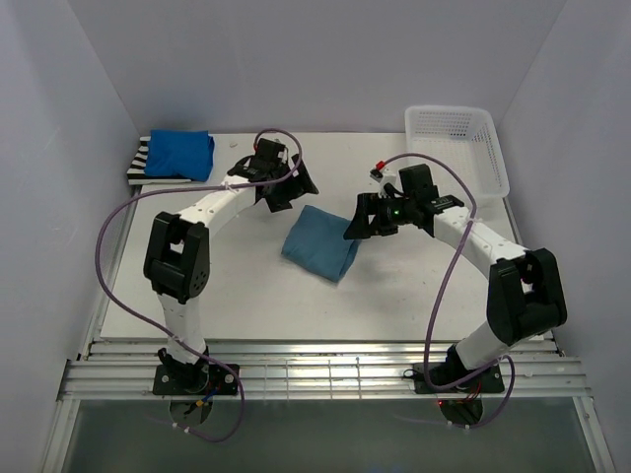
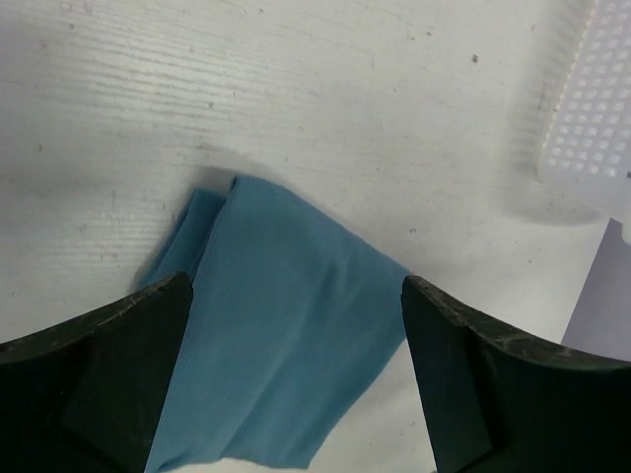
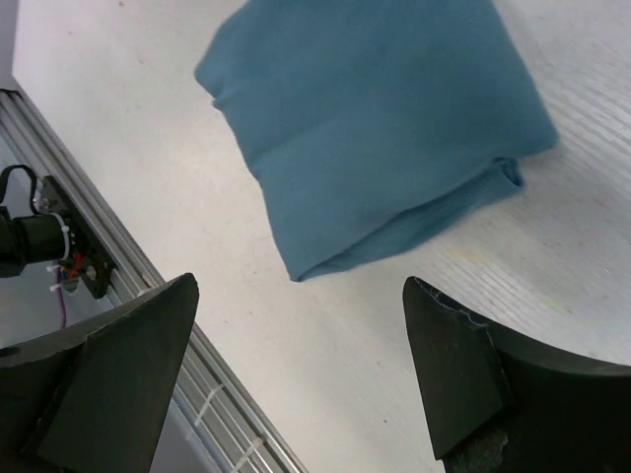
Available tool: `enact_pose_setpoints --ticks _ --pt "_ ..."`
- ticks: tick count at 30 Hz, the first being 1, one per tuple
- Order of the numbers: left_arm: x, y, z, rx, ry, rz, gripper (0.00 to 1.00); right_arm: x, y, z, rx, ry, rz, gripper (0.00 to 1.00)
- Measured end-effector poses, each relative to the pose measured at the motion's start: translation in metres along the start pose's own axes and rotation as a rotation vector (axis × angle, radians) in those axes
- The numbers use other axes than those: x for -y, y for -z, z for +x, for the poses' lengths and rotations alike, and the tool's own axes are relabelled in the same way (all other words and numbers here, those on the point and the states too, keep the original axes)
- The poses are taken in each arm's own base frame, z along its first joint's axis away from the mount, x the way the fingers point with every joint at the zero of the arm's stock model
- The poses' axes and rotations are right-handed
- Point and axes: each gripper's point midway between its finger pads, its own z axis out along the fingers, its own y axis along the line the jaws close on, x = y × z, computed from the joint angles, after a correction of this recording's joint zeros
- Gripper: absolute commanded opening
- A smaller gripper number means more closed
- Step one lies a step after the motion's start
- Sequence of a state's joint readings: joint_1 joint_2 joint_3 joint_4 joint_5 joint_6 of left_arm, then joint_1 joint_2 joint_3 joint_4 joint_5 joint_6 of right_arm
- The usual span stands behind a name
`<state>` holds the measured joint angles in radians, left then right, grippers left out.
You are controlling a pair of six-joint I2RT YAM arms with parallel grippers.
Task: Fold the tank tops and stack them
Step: Fold the tank top
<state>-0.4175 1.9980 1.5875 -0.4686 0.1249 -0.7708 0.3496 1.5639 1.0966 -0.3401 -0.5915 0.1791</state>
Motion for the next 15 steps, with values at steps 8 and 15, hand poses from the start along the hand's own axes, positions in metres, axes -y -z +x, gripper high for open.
enact_pose_setpoints --ticks 8,15 --pt "0.009 0.034 0.038 -0.056 -0.031 0.116 0.98 -0.011 -0.029 -0.027 0.106 -0.056 -0.089 0.90" --pt "-0.035 0.011 0.099 -0.223 -0.009 0.057 0.98 0.023 -0.073 -0.020 0.066 -0.119 -0.074 0.90"
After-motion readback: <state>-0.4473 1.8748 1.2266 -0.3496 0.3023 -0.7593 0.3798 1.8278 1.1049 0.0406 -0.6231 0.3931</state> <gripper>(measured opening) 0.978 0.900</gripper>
